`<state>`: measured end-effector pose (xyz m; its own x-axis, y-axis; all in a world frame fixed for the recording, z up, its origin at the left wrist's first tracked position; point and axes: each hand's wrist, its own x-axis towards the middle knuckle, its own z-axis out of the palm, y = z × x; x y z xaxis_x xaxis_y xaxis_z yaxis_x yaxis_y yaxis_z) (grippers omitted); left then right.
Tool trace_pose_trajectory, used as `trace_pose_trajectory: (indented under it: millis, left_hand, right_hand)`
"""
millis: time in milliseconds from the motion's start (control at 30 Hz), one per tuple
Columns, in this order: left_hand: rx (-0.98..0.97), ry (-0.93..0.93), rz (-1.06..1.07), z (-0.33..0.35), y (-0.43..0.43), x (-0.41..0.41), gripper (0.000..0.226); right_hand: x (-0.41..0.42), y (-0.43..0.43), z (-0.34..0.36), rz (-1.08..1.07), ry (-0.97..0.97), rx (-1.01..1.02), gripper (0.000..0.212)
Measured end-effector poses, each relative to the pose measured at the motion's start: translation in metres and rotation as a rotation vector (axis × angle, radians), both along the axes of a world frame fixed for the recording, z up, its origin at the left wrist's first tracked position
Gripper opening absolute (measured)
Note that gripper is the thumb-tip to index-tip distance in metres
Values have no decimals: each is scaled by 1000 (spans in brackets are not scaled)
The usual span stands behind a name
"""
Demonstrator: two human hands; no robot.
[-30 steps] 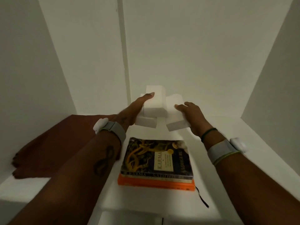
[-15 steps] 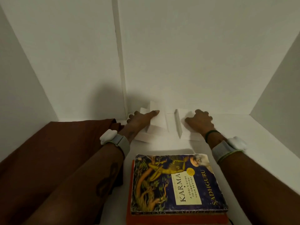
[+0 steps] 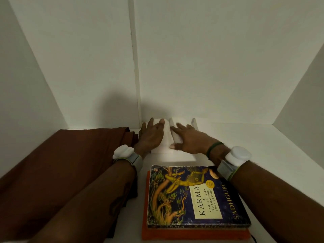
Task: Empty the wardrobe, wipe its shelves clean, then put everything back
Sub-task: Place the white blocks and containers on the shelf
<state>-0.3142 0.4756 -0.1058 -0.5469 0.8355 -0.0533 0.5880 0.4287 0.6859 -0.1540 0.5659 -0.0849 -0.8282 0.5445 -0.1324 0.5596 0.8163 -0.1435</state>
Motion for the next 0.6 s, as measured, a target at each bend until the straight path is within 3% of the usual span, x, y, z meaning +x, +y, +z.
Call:
trace_pose_trajectory:
  millis: [100, 233, 300, 433, 600]
  left_hand:
    - [35, 1, 10, 1, -1, 1, 60]
    - [139, 86, 14, 4, -1, 1, 63]
    - [37, 136, -54, 10, -2, -2, 77]
    - [-418, 211, -329, 28, -5, -10, 115]
    - [-408, 216, -356, 13, 7, 0, 136]
  right_hand:
    - [1, -2, 2, -3, -133, -11, 117]
    - [-5, 2, 7, 2, -153, 61, 120]
    - [0, 6, 8, -18, -121, 94, 123]
    - [26, 16, 8, -167, -159, 46, 125]
    - [32, 17, 0, -146, -172, 12, 124]
